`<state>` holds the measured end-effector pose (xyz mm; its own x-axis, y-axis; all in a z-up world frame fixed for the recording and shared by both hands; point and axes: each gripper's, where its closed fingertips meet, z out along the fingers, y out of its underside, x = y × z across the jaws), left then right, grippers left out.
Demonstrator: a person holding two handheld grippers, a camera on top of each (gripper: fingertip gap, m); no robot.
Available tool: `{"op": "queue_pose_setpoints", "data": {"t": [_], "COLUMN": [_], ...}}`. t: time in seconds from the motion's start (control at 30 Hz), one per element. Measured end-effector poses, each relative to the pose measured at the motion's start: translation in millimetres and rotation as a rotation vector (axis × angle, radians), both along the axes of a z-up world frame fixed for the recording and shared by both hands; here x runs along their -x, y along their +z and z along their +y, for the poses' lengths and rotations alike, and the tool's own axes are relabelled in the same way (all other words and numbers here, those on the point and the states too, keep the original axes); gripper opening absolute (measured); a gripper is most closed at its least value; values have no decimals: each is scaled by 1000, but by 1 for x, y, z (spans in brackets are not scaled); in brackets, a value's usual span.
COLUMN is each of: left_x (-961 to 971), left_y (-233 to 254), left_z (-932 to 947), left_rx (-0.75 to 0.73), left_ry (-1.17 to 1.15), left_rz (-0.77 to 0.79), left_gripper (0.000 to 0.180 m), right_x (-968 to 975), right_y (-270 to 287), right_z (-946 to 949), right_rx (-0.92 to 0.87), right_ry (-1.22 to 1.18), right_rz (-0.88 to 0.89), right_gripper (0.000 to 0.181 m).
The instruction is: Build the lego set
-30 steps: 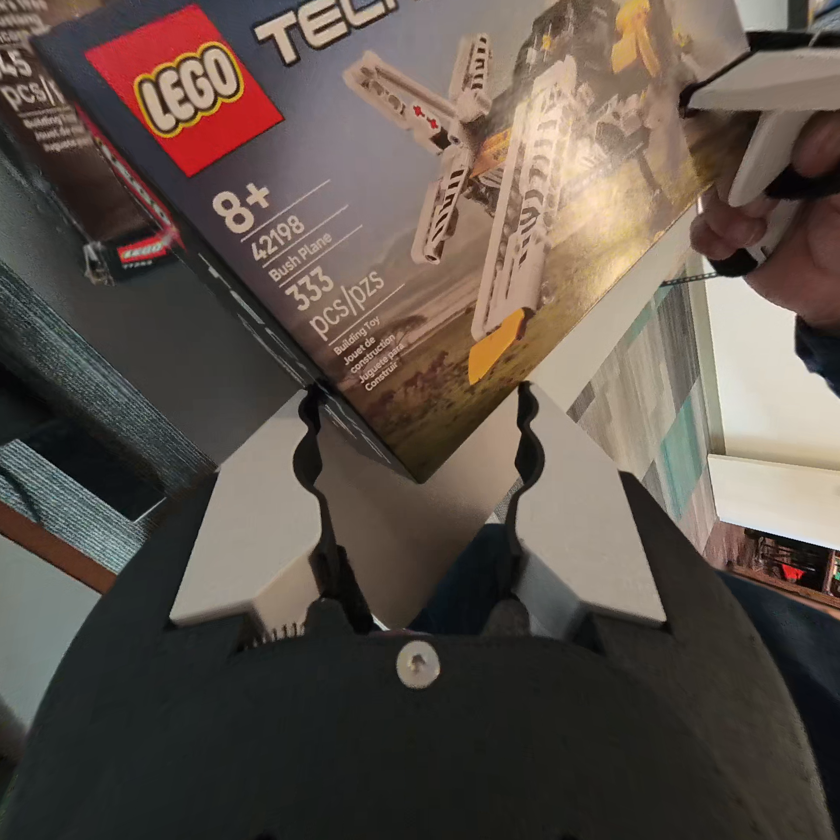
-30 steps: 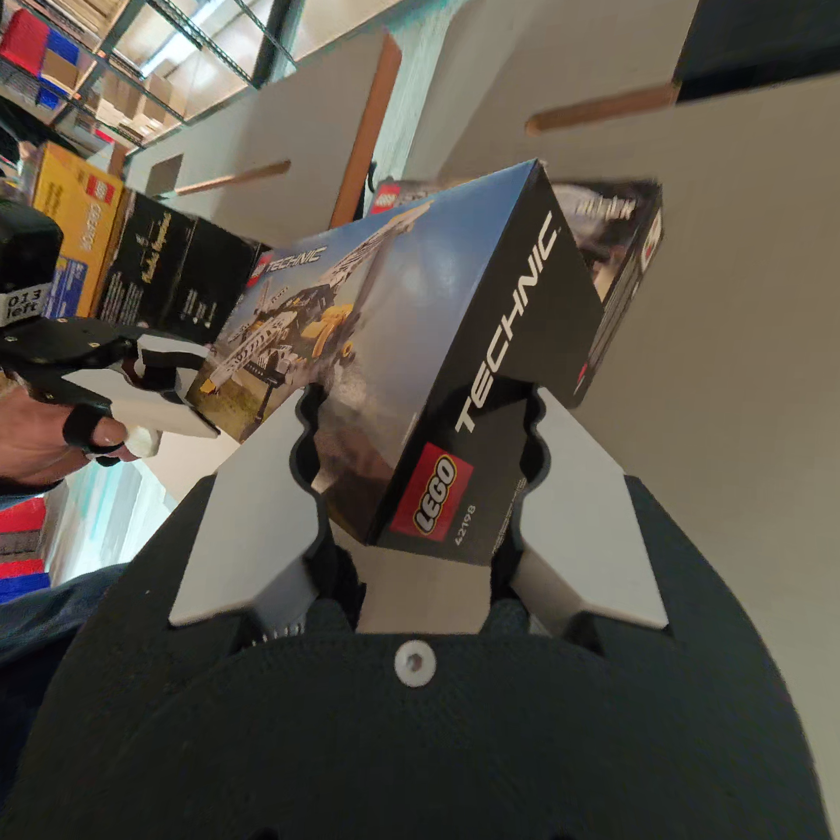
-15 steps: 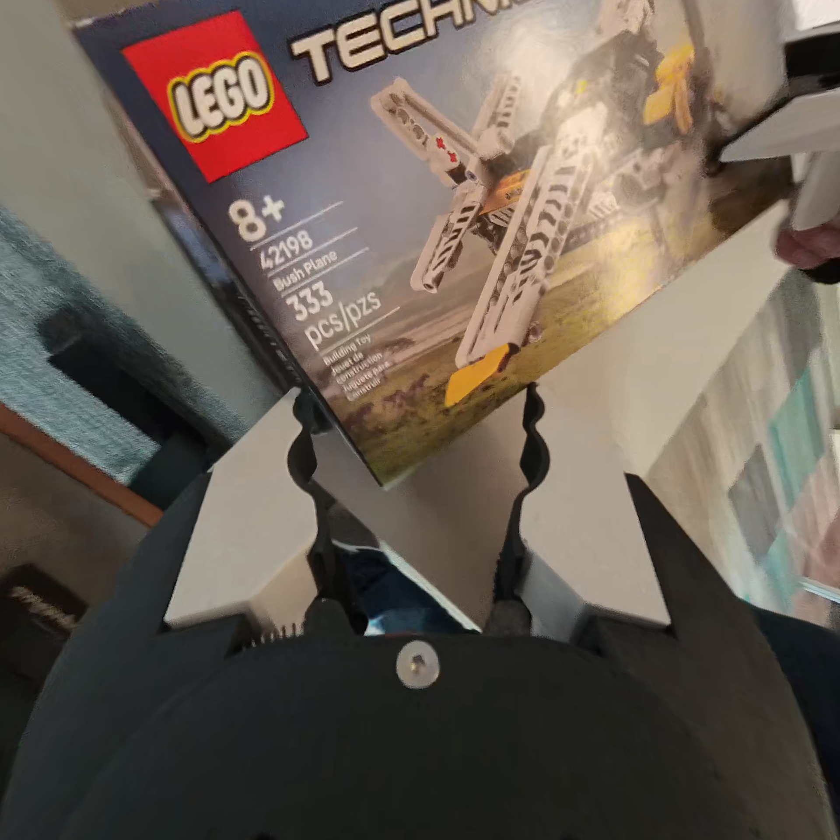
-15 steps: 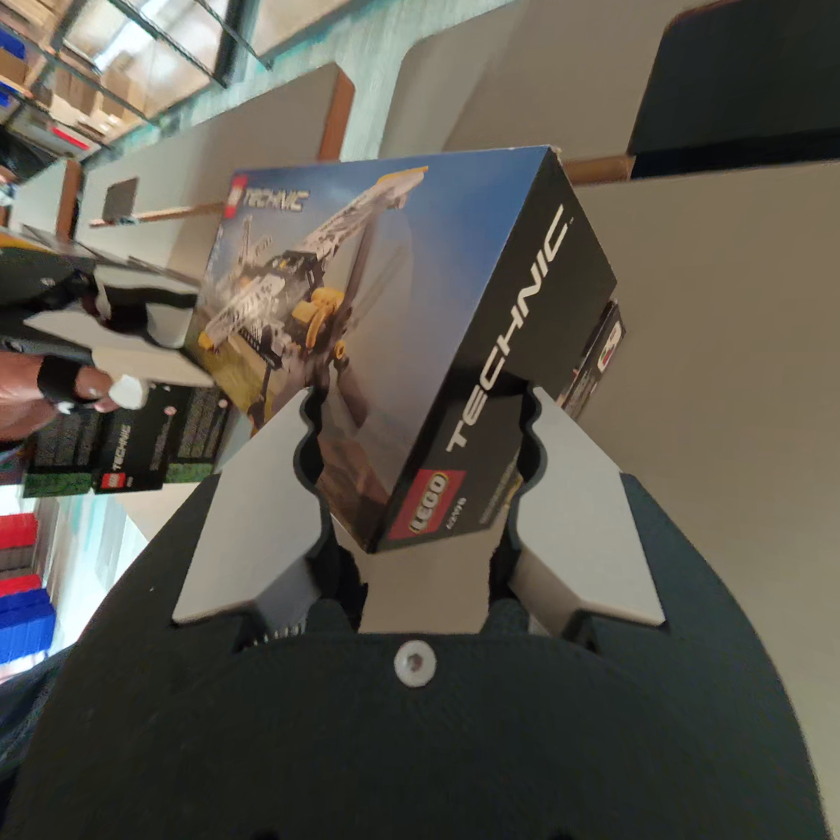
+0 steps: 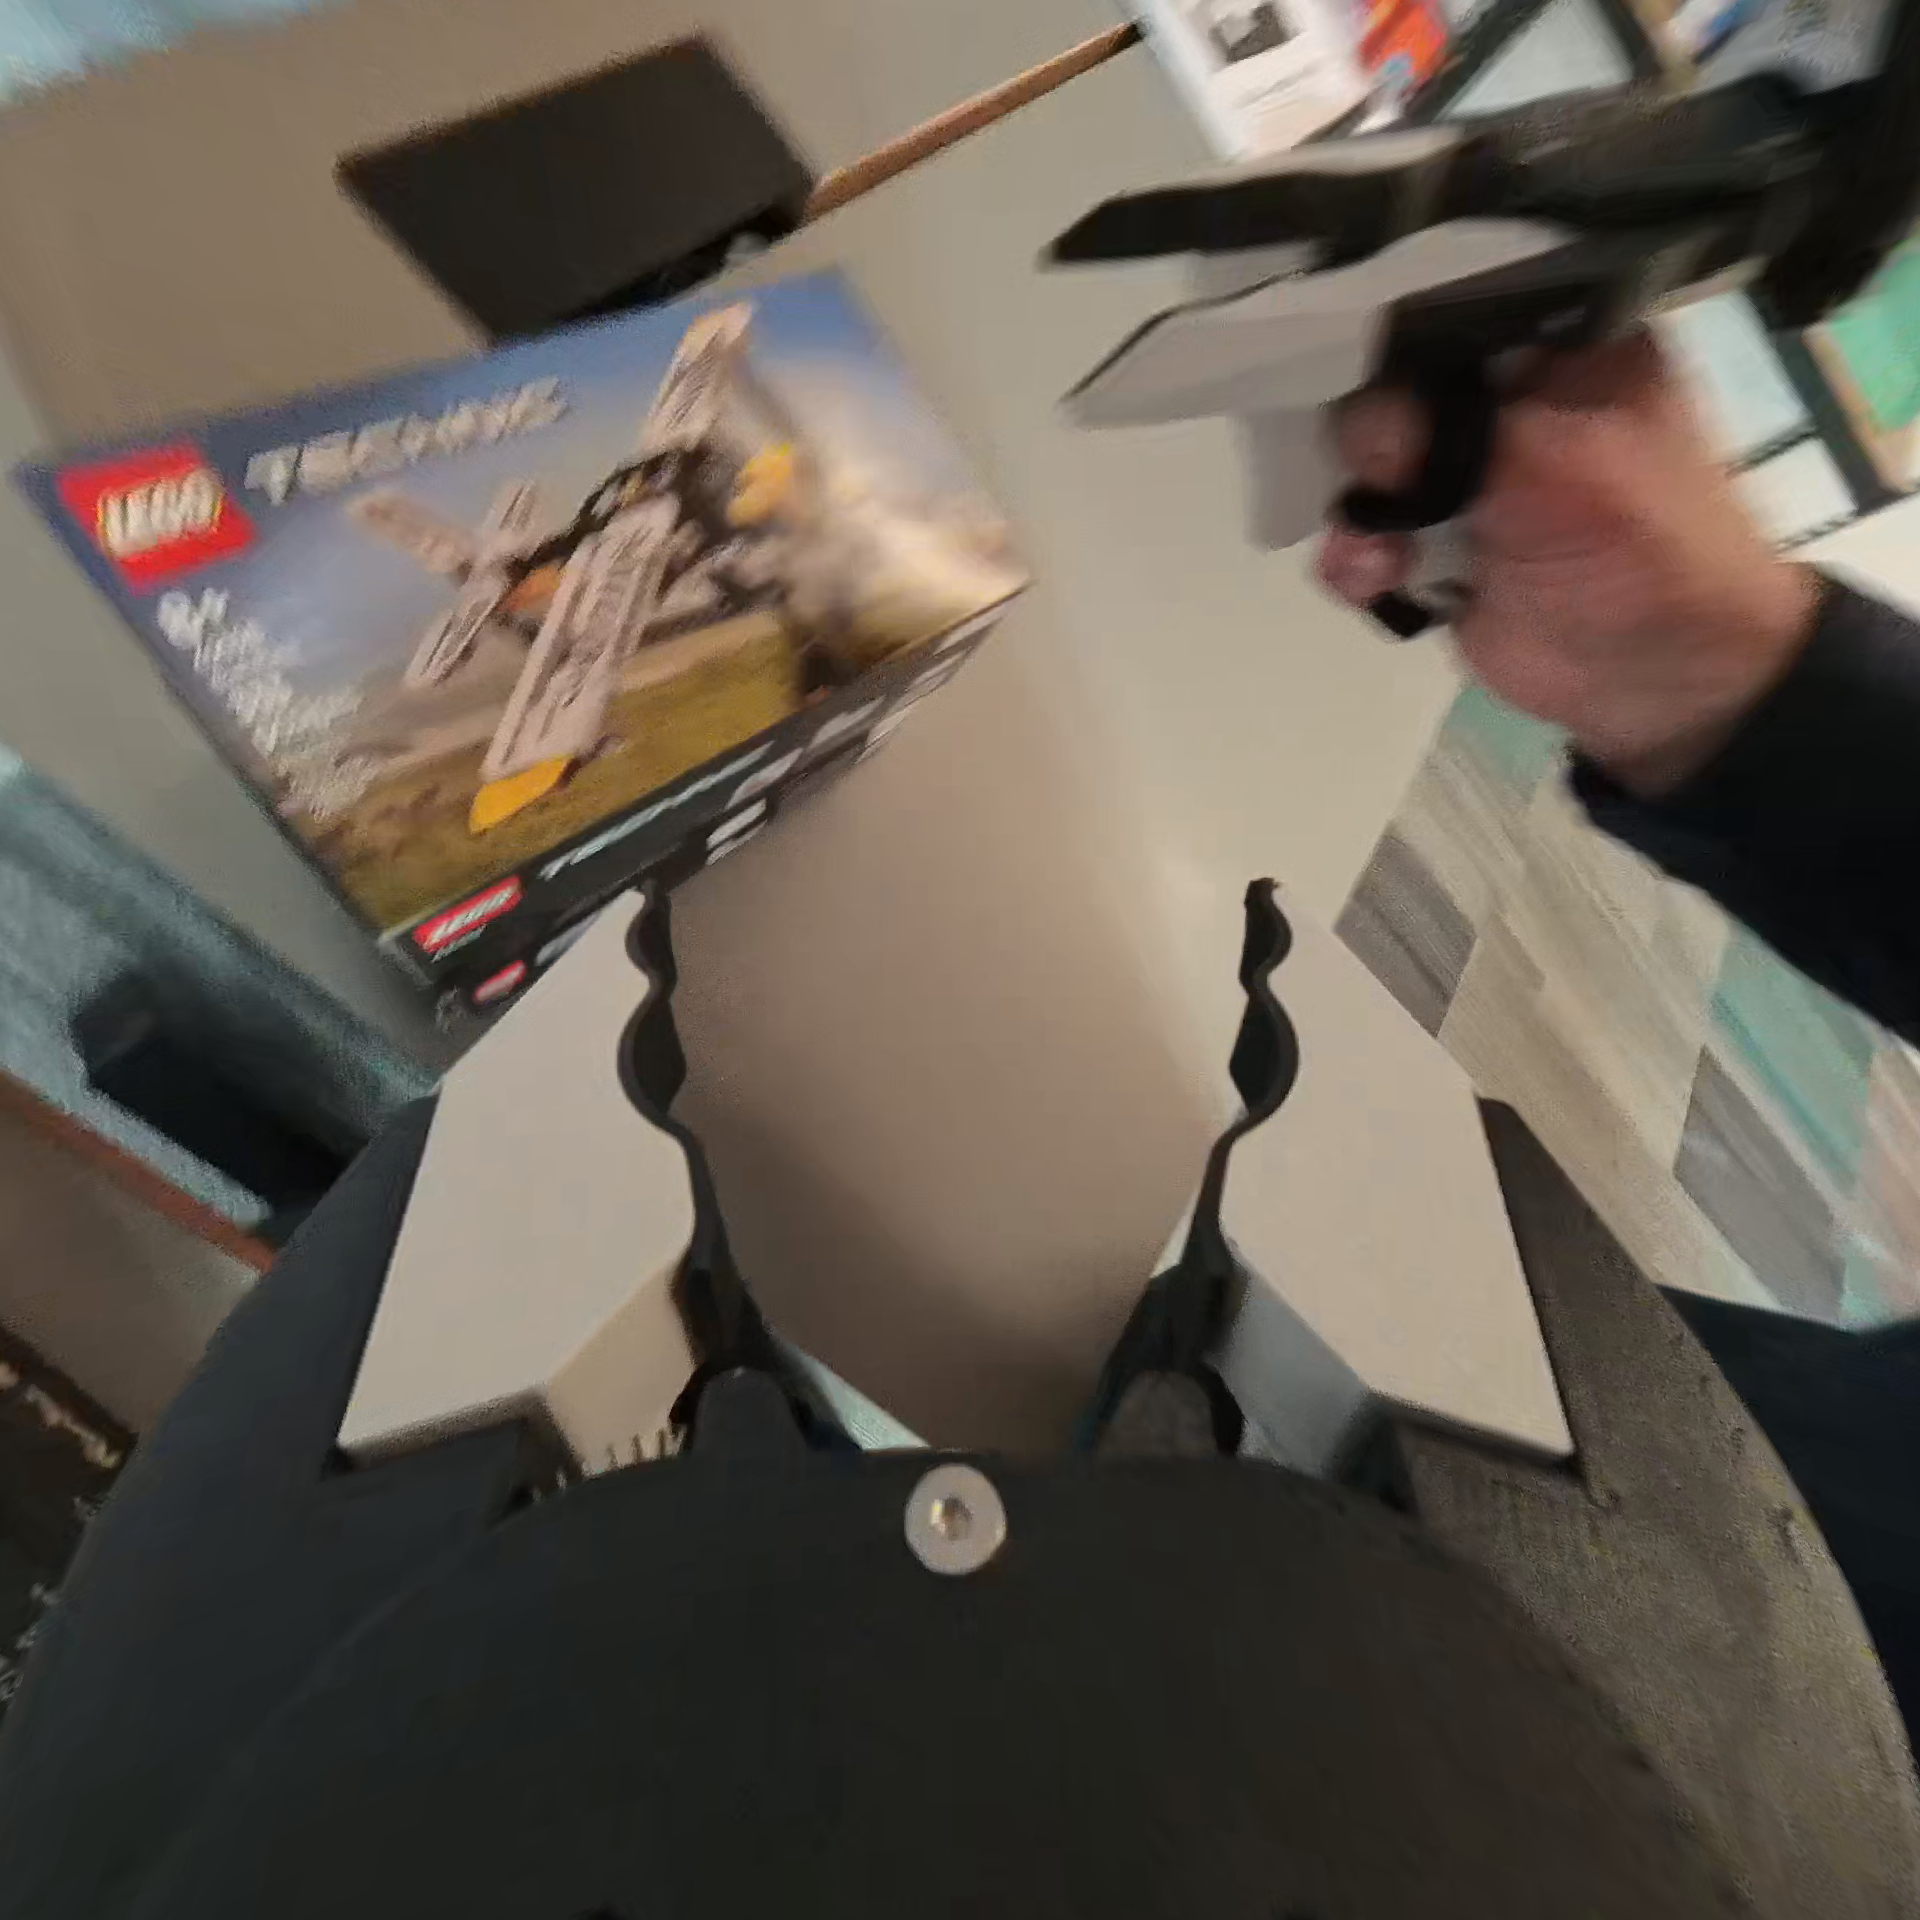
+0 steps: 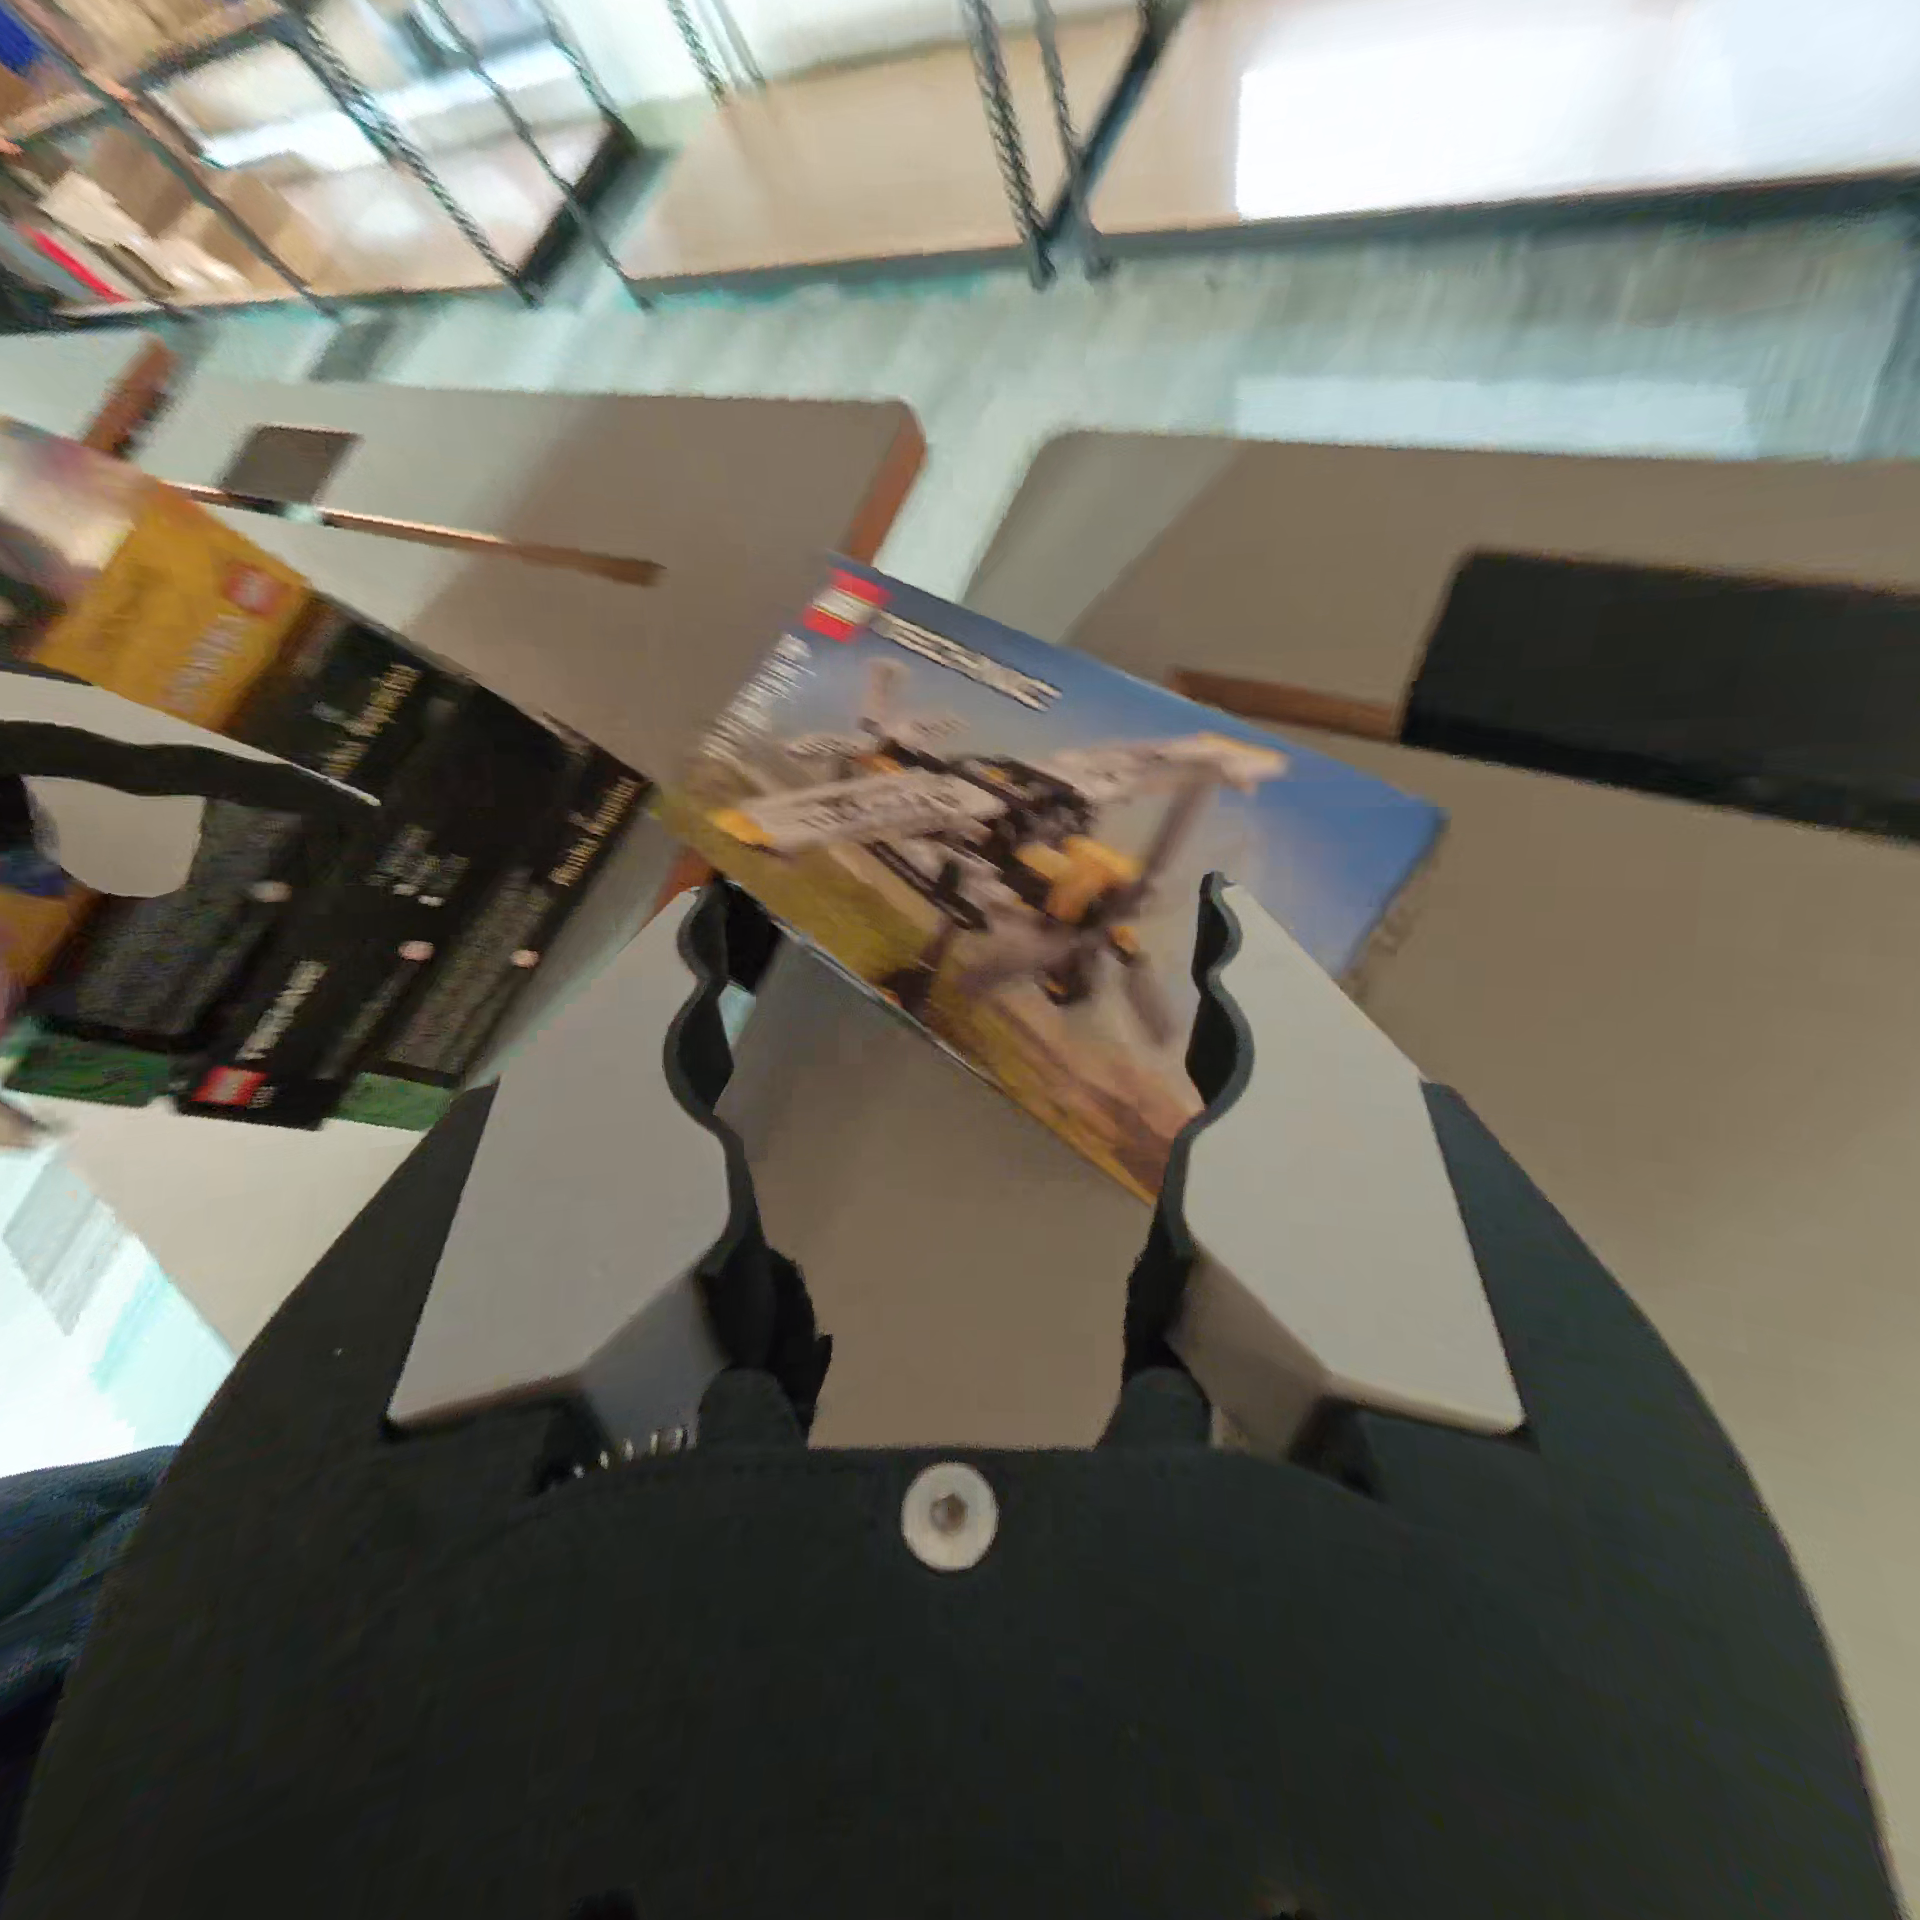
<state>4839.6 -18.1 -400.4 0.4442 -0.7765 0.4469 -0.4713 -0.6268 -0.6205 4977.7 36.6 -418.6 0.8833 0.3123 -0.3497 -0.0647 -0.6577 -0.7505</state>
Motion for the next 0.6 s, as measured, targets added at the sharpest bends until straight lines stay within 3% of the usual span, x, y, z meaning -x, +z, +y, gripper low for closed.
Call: {"op": "queue_pose_setpoints", "data": {"t": [0.2, 0.4, 0.47, 0.6], "left_x": [-8, 57, 93, 200], "left_y": [216, 399, 433, 482], "left_z": [-73, -125, -124, -95], "left_rx": [-200, -492, -590, -849], "left_ry": [-224, -313, -249, 40], "left_rz": [-389, -564, -526, -299], "left_gripper": [102, 100, 99, 100], "right_x": [118, 250, 290, 357], "right_y": [95, 203, 233, 274], "right_z": [-6, -31, -45, -76], "right_rx": [-187, -380, -410, -451], "right_ry": [263, 569, 669, 835], "right_rz": [166, 333, 397, 471], "right_gripper": [96, 99, 102, 106]}}
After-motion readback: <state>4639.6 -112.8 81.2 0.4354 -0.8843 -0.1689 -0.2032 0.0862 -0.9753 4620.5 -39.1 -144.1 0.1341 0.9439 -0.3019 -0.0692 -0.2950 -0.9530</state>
